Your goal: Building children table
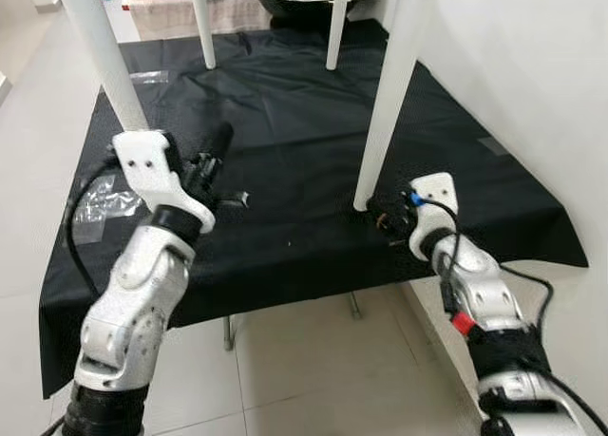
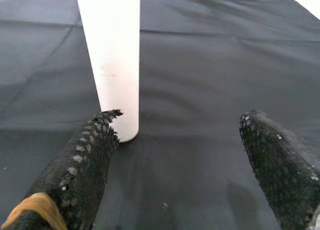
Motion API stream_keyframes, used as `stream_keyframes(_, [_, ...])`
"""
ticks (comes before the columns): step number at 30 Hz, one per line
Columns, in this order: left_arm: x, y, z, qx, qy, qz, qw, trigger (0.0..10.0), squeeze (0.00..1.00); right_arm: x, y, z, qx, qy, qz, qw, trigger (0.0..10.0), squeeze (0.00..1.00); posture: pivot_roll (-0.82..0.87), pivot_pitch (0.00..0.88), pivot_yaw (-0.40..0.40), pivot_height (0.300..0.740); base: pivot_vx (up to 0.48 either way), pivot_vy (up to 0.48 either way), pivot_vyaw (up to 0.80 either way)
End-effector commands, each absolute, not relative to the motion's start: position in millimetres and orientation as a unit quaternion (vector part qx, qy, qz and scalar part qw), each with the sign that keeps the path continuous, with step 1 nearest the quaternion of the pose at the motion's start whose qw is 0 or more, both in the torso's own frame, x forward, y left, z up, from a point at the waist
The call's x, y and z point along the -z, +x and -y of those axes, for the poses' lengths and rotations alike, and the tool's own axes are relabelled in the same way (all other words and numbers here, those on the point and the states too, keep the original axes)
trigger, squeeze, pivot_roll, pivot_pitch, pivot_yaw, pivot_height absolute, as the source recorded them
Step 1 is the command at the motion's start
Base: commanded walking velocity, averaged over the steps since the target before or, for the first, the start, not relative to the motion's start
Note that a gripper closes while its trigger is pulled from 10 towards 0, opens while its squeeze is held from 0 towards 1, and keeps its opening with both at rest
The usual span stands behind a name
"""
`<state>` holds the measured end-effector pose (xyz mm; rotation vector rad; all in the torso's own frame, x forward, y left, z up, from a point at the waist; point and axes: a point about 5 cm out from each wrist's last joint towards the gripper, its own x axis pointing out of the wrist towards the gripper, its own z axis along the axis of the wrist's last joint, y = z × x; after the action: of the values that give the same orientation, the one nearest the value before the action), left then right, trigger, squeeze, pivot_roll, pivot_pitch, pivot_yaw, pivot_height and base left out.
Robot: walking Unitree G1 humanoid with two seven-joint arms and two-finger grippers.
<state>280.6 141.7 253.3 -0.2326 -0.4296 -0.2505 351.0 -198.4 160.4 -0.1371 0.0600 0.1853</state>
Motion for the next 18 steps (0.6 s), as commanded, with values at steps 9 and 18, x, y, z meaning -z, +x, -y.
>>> stream_keyframes(9, [-169,250,-139,0.095,-0.027,0.062,0.993,10.0,0.00,-141,304,176,-0.133,0.011,-0.006,0.991,10.0,0.00,0.00,0.119,-0.022,0.740,0.000,0.000,0.00])
stream_keyframes(18, [-132,225,-157,0.027,0.043,-0.014,0.999,10.0,0.00,-118,277,154,-0.153,0.025,-0.039,0.987,10.0,0.00,0.00,0.099,-0.022,0.740,0.000,0.000,0.00])
